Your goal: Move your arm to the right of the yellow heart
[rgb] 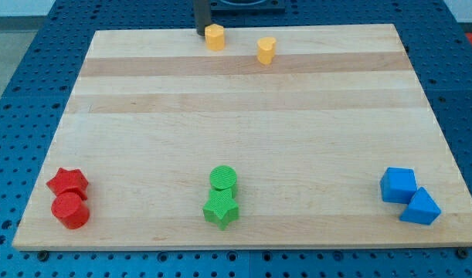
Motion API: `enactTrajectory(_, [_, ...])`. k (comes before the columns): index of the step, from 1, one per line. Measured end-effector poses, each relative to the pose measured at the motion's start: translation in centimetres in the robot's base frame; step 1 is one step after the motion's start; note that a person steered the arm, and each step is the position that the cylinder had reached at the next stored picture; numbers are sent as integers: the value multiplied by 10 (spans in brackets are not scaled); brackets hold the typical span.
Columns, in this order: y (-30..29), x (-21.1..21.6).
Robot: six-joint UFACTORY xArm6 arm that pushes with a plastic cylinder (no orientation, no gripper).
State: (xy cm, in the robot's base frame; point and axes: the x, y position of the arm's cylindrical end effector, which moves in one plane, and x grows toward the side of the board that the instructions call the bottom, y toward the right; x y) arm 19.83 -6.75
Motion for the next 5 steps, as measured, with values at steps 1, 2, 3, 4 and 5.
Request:
enactTrajectory(1, [13,8])
enactTrajectory(2, [-20,9])
enactTrajectory(3, [-46,21])
enactTrajectory(4, [-43,87])
enactTrajectory(5, [-8,144])
